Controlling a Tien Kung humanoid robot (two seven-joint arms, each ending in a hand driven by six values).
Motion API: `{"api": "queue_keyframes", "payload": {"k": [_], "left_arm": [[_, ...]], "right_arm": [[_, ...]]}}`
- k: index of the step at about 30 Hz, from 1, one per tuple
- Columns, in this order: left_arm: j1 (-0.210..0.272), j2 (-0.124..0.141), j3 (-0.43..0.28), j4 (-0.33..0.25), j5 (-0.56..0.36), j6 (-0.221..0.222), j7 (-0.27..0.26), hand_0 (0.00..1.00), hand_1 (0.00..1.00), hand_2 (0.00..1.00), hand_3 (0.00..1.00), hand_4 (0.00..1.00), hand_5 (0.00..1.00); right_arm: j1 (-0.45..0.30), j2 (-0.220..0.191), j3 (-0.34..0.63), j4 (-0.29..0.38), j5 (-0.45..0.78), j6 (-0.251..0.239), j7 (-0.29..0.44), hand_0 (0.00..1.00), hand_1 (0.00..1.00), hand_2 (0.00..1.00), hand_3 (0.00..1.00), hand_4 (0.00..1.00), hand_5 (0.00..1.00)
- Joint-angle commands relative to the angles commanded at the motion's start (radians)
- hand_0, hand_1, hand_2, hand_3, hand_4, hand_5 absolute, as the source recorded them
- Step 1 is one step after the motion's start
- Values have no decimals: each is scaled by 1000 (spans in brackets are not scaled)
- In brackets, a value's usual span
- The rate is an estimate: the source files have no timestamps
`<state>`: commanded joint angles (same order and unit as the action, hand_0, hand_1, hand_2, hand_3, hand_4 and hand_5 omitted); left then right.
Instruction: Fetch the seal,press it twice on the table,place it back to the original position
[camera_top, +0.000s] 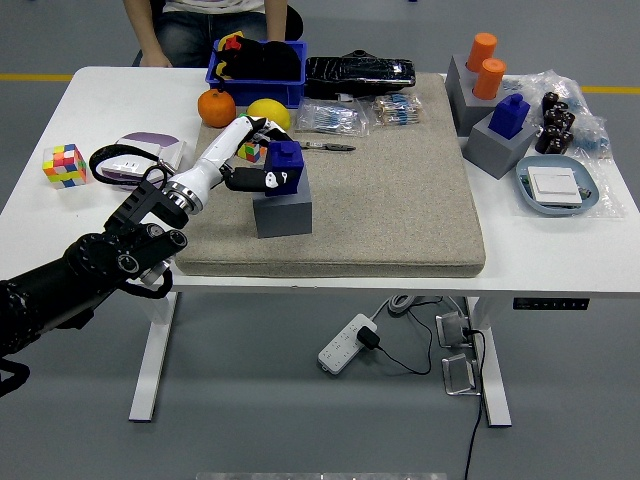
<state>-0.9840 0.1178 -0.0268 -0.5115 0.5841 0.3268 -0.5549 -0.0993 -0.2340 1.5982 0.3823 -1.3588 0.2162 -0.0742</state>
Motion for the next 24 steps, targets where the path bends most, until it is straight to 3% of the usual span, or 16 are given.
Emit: {"api": "queue_keyframes", "payload": {"k": [13, 14, 19, 20, 24], "left_arm": [[-3, -5, -2, -1, -11, -3, 4, 661, 476, 403, 508, 714, 2], [-4, -6, -2, 0, -14, -6, 7, 683, 550, 483, 559, 705, 2], [-6, -9, 0, 0, -21, -15, 18, 683, 550, 483, 559, 705, 2], [-6, -10, 1, 0, -21, -16, 20, 698, 649, 571, 600, 732, 2], [-6, -10, 2, 1, -21, -23, 31, 698, 649, 571, 600, 732, 2]], "right_arm": [[3, -2, -1, 2, 0, 0, 0, 861, 794, 763, 763, 838, 528], [3, -2, 0, 1, 0, 0, 0, 861, 794, 762, 763, 838, 528], [5, -1, 2, 2, 0, 0, 0, 861, 794, 762, 763, 838, 528], [5, -1, 2, 2, 0, 0, 0, 861, 794, 763, 763, 838, 528], [4, -1, 3, 1, -1, 1, 0, 861, 794, 763, 763, 838, 528]]}}
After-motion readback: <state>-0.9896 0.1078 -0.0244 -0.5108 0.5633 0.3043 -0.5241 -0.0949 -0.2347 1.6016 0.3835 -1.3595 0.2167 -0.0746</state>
